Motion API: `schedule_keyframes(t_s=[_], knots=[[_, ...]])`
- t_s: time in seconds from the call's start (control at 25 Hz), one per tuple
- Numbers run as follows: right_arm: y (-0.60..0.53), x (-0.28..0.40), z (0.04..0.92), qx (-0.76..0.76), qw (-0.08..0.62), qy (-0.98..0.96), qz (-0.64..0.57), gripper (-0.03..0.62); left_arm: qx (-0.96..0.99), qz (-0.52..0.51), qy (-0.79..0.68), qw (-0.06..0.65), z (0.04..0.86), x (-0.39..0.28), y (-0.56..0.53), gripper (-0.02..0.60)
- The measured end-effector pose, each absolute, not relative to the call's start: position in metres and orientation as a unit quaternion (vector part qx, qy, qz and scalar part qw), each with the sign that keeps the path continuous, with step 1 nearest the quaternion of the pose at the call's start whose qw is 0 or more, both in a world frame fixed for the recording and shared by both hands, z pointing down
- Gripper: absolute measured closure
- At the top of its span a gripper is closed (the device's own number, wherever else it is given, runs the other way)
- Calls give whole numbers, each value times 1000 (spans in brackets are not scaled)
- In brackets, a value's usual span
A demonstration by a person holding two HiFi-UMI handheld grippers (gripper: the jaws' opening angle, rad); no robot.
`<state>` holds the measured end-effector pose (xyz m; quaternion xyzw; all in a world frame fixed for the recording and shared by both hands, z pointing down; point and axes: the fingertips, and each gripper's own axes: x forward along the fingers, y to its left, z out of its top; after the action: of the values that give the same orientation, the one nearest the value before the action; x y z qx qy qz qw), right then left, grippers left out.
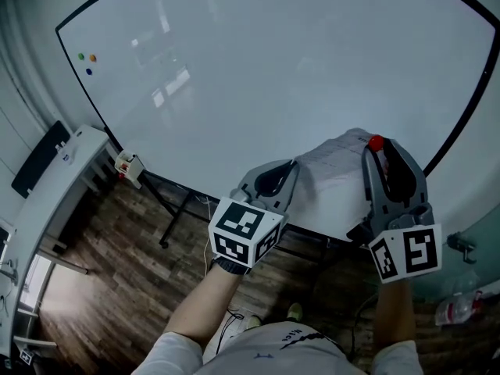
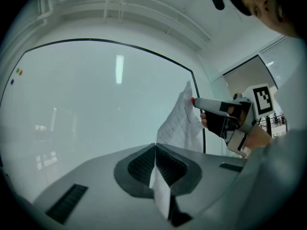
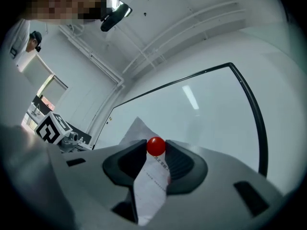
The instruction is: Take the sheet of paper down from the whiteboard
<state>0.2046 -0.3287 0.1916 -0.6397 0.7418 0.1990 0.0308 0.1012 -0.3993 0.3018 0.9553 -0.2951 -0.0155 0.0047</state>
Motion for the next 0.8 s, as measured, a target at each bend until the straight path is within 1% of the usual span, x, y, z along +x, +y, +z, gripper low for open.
schedule_keyframes(t_s=[0.28,0.56,0.8], knots=[[-310,181,233,-641,65,752,144,465,944,31,-328,-1,341,52,-387,568],[-299,161,263,-643,69,754,114,465,936,49,-347,28,368,14,-369,568],[-294,150,291,-646,66,756,84,465,928,70,-364,24,388,-7,-359,568]])
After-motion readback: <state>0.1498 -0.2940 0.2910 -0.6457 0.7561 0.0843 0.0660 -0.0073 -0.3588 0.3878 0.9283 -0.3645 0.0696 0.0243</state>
